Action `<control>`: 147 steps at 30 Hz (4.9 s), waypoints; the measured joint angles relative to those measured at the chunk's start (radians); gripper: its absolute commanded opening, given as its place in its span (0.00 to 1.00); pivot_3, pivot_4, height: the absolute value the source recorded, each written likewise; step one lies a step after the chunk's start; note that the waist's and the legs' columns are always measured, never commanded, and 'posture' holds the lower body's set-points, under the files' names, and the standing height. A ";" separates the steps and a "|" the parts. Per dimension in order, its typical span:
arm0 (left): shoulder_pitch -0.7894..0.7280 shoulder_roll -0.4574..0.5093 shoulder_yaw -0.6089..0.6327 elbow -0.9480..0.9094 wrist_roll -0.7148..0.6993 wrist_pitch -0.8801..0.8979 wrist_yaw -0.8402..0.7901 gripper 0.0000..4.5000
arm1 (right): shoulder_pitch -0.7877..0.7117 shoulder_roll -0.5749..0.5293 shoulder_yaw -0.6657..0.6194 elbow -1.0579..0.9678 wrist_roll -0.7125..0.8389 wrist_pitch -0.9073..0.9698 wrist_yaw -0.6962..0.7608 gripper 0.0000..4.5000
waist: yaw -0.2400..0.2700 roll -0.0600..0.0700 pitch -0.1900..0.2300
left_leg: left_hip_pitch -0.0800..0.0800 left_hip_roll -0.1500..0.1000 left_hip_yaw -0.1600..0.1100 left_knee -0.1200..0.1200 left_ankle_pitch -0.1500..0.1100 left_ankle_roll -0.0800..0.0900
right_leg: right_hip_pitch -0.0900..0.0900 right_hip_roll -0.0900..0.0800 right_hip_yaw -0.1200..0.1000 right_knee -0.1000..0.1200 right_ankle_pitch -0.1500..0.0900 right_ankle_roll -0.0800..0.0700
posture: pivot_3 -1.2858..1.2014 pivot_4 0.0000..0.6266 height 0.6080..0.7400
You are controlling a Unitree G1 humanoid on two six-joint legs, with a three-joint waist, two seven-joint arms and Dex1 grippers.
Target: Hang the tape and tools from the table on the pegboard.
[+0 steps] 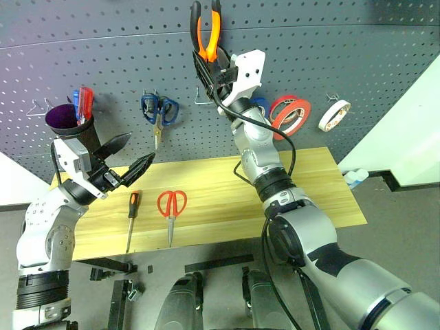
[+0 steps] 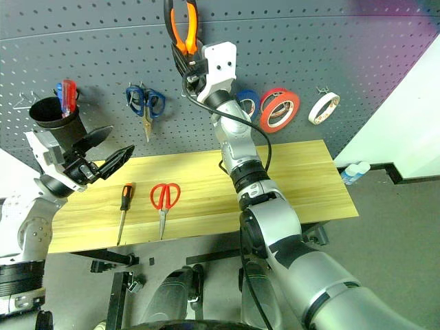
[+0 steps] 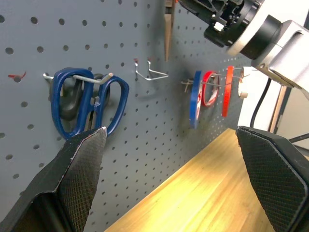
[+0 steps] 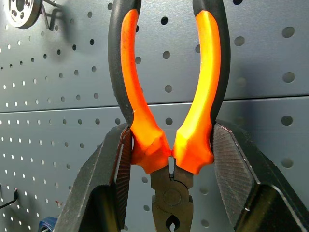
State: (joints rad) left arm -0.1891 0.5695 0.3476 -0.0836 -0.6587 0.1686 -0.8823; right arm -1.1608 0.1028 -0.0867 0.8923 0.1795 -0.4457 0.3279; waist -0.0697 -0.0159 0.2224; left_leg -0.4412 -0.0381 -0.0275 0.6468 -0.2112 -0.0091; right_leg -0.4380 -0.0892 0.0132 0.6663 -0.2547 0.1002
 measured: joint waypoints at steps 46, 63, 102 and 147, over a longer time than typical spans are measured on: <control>0.049 0.011 0.026 -0.051 -0.010 0.025 0.021 1.00 | -0.044 -0.008 -0.026 0.112 0.000 -0.025 -0.007 0.46 | 0.002 0.001 0.014 | 0.000 0.001 0.000 -0.003 0.000 0.001 | 0.000 -0.003 0.000 -0.003 0.000 -0.001 | 0.53 0.43 0.90; 0.075 0.018 0.042 -0.086 -0.027 0.050 0.039 1.00 | -0.029 -0.002 -0.024 0.187 -0.042 -0.065 -0.010 0.54 | 0.003 0.001 0.032 | 0.000 0.001 0.000 -0.005 0.000 0.001 | -0.001 -0.004 0.000 -0.005 -0.001 -0.001 | 0.53 0.44 0.90; 0.161 -0.120 -0.095 -0.085 0.207 0.042 0.271 1.00 | 0.590 -0.411 0.202 -1.085 0.001 0.439 0.311 0.99 | 0.038 -0.003 0.032 | 0.000 0.000 0.000 -0.015 0.000 0.000 | 0.000 -0.004 -0.002 -0.016 0.000 0.000 | 0.53 0.34 0.90; -0.221 -0.486 -0.315 0.167 0.625 1.037 0.885 1.00 | 0.894 -0.685 0.256 -1.150 0.061 0.613 0.600 0.99 | 0.062 -0.006 0.029 | 0.001 0.000 -0.007 0.001 -0.002 0.002 | 0.013 -0.004 -0.012 -0.016 0.001 0.002 | 0.50 0.36 0.90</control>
State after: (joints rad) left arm -0.4102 0.0839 0.0330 0.0838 -0.0336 1.2056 0.0026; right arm -0.2664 -0.5823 0.1692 -0.2578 0.2404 0.1669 0.9276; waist -0.0082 -0.0218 0.2517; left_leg -0.4405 -0.0385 -0.0348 0.6476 -0.2127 -0.0071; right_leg -0.4250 -0.0934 0.0015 0.6502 -0.2534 0.1027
